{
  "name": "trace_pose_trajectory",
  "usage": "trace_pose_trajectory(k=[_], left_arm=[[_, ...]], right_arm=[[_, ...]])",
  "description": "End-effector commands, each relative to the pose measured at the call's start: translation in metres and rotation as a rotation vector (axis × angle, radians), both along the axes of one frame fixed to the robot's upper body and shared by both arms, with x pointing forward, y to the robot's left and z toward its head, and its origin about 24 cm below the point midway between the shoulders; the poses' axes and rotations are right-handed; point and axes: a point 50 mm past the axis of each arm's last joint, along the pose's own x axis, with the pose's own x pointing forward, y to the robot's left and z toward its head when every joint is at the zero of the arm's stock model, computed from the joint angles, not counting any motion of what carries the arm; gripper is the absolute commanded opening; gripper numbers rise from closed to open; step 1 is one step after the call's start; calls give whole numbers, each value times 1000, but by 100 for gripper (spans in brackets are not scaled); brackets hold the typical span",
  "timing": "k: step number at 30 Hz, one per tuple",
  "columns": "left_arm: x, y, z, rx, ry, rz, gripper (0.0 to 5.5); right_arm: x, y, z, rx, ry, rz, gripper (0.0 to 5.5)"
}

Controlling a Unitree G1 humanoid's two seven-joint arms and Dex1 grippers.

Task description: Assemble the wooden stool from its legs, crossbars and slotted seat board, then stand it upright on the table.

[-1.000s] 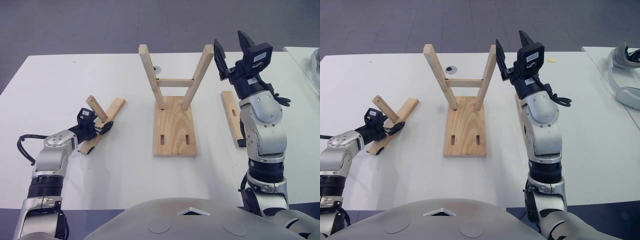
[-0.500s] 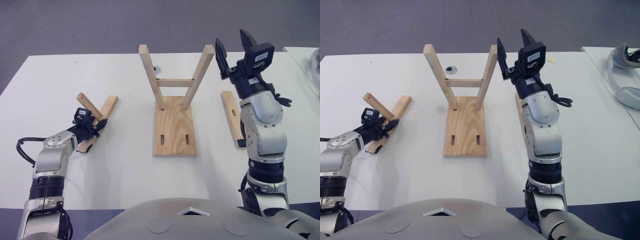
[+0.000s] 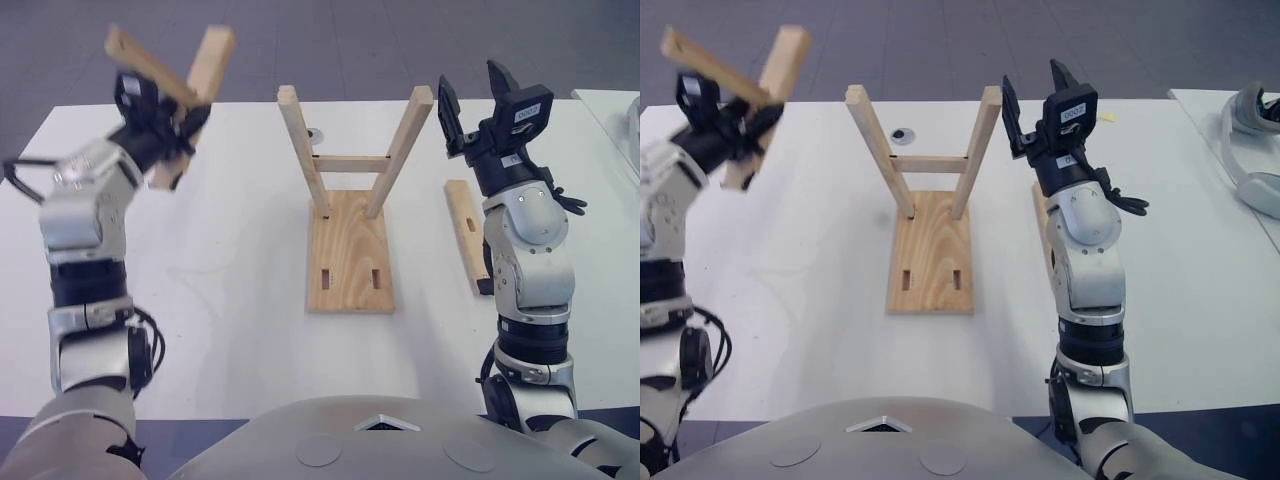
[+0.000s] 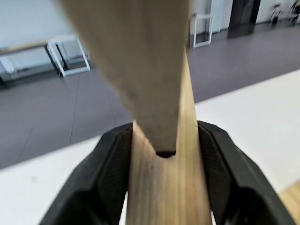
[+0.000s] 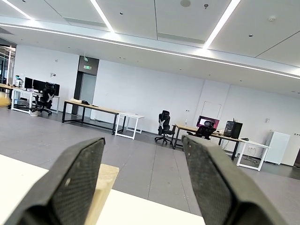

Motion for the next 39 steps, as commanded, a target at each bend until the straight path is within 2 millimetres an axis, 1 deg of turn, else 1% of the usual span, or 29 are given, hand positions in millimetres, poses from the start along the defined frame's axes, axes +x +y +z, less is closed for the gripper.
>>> trace_pose_trajectory(k=[1,2,5,7,8,10,12,14,16,21,25,28,31,33,36,39], left_arm=[[5,-25,82,-90,-192,-160,205],[5,-32,87,-94,-198,-194,205],[8,-51,91,-162,-187,-278,205],[8,-65,93,-247,-170,-342,205],[6,-74,92,-286,-146,-394,205],[1,-91,87,-356,-84,-497,204],[-5,-106,80,-405,-25,-581,204],[-10,-117,76,-426,20,-635,204],[-14,-124,74,-440,50,-672,204],[-24,-134,70,-448,102,-742,204],[-34,-142,69,-479,156,-837,204],[-40,-148,67,-487,200,-897,204],[-43,-151,66,-494,223,-920,204],[-44,-152,66,-497,238,-939,204],[-48,-155,65,-505,263,-974,204],[-52,-158,61,-515,300,-1014,204]], right_arm=[[8,-3,20,17,-73,13,307],[10,-5,23,16,-84,11,307],[12,-9,32,28,-108,18,307],[15,-10,47,97,-137,75,307],[16,-10,61,202,-151,150,307],[15,-6,84,393,-147,372,307],[15,-2,94,487,-108,539,307],[15,0,97,532,-70,618,307],[15,2,98,572,-36,673,307],[16,4,93,634,44,748,307],[13,1,94,756,83,879,307],[7,-2,96,817,111,1015,307],[4,-5,97,871,125,1080,307],[4,-7,97,901,134,1097,333],[4,-9,98,906,140,1105,390],[3,-7,97,896,148,1112,399]])
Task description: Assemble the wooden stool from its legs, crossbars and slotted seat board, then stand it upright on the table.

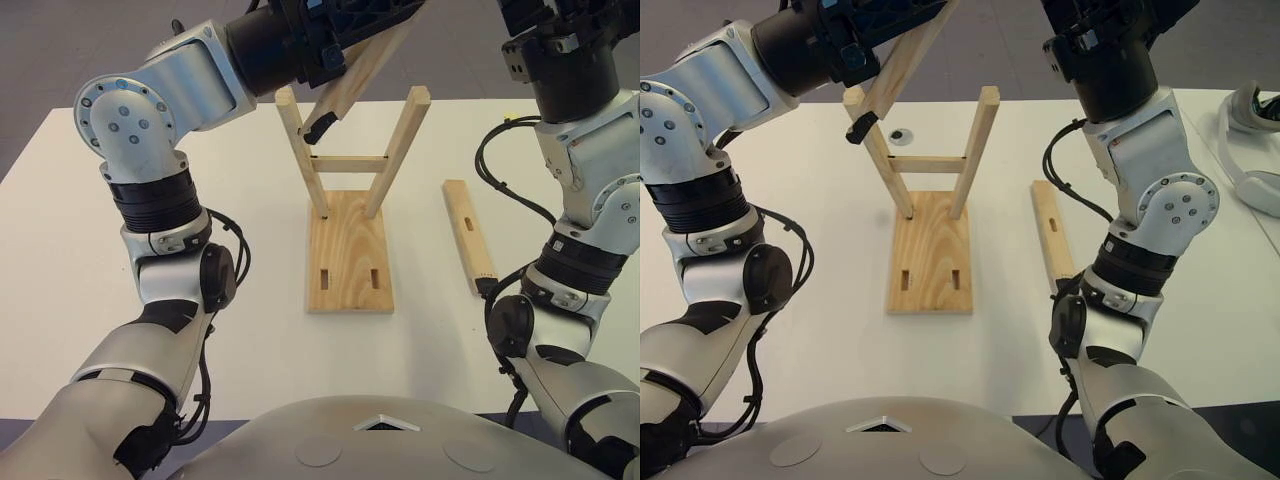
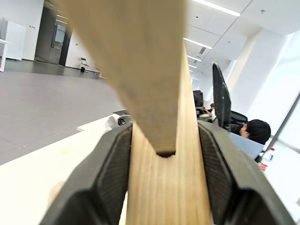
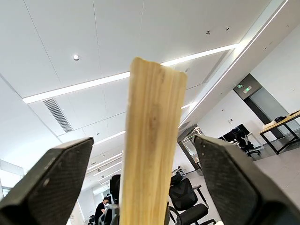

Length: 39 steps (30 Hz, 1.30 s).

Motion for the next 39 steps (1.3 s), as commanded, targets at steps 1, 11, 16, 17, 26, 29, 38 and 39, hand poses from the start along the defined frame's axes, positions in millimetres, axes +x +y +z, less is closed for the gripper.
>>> trace_pose_trajectory(k=[1,11,16,17,26,29,38,39], left_arm=[[-6,-3,-6,5,33,-57,204],[-11,-5,-13,9,73,-91,204],[-14,-5,-11,15,73,-87,204],[-15,-4,-11,16,73,-84,204],[-16,-4,-12,24,78,-63,204],[-17,-5,-15,41,84,-74,204],[-20,-4,-17,60,85,-70,204],[-20,-3,-17,61,84,-66,204]], right_arm=[[0,3,3,-11,-4,17,399],[2,8,0,25,20,51,275],[1,11,-2,20,27,51,212],[0,12,-2,19,28,50,212],[7,10,1,63,16,-18,212],[8,12,2,66,12,-23,212],[12,10,5,95,5,-61,212],[12,9,6,101,2,-66,212]])
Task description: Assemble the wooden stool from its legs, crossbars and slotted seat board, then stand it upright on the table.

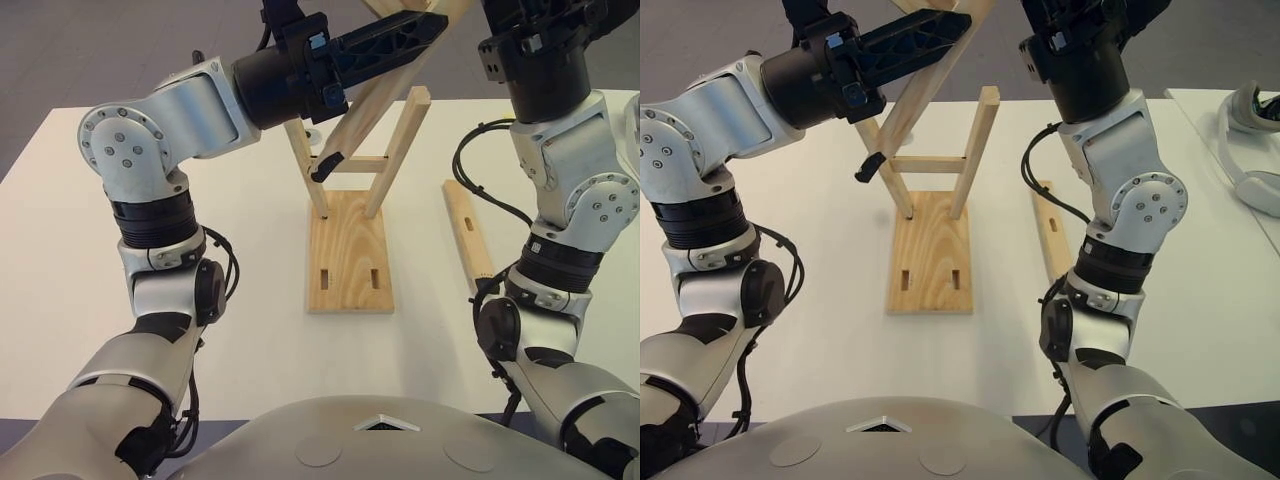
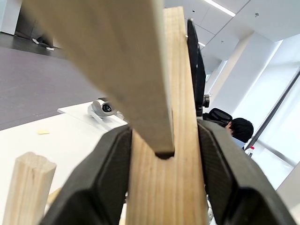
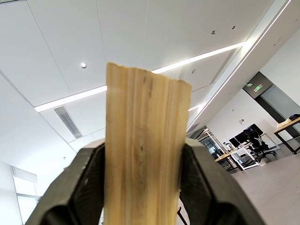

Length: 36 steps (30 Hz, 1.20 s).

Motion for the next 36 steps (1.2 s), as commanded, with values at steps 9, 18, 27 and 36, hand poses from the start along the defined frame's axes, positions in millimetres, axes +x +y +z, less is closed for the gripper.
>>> trace_pose_trajectory(k=[9,18,27,36], left_arm=[[0,4,-3,49,11,34,234],[3,6,-4,71,12,54,388],[12,28,-19,198,-37,159,454],[12,93,-36,383,-102,377,454]], right_arm=[[7,-12,13,47,-24,-117,212],[8,-12,12,48,-22,-126,205],[8,-12,16,46,-35,-128,205],[7,-15,13,44,-27,-150,205]])
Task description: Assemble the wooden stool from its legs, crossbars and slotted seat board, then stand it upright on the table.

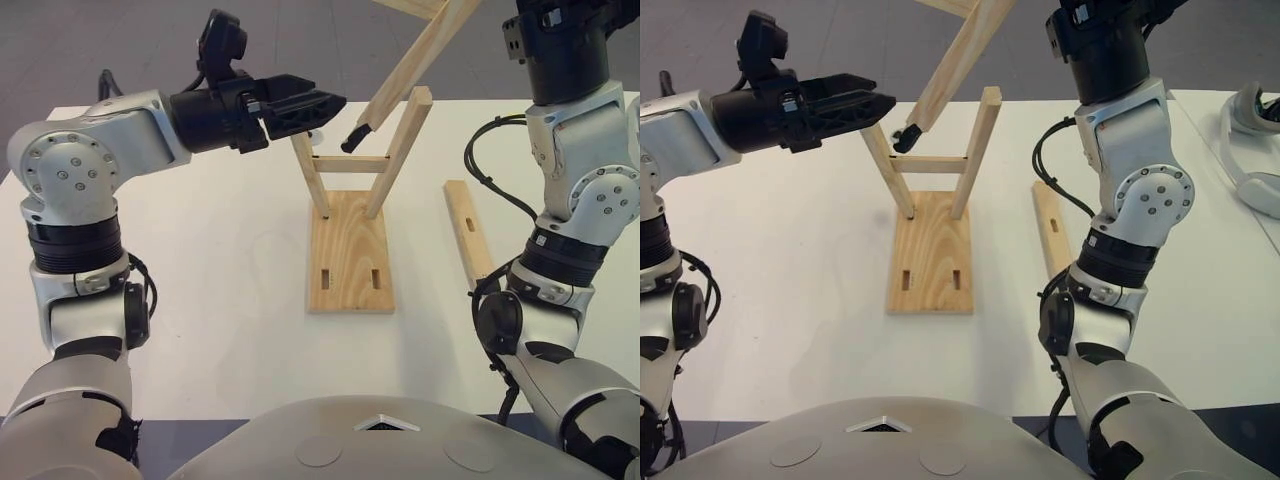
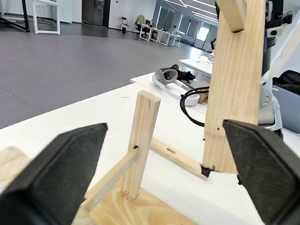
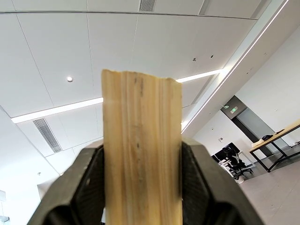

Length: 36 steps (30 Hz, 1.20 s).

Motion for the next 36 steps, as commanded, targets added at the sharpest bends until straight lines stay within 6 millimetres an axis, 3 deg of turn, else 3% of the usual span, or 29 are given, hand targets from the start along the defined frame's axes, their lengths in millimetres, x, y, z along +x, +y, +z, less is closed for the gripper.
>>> trace_pose_trajectory(k=[1,6,9,13,17,26,31,36], left_arm=[[2,20,2,5,-45,144,454],[25,38,35,-68,-266,468,454],[32,35,40,-18,-363,578,454],[36,29,33,-21,-340,612,454],[37,26,25,-18,-314,620,454],[38,33,17,-14,-290,645,454],[42,49,2,16,-260,696,454],[42,51,-5,20,-242,704,454]], right_arm=[[-2,0,5,5,-21,-10,205],[0,2,3,-24,-16,-24,205],[-4,14,6,-98,-61,-29,205],[-12,34,8,-285,-170,-70,205],[-16,44,11,-365,-239,-85,205],[-15,44,9,-375,-255,-100,205],[-18,42,9,-368,-273,-139,205],[-19,41,12,-349,-286,-147,205]])
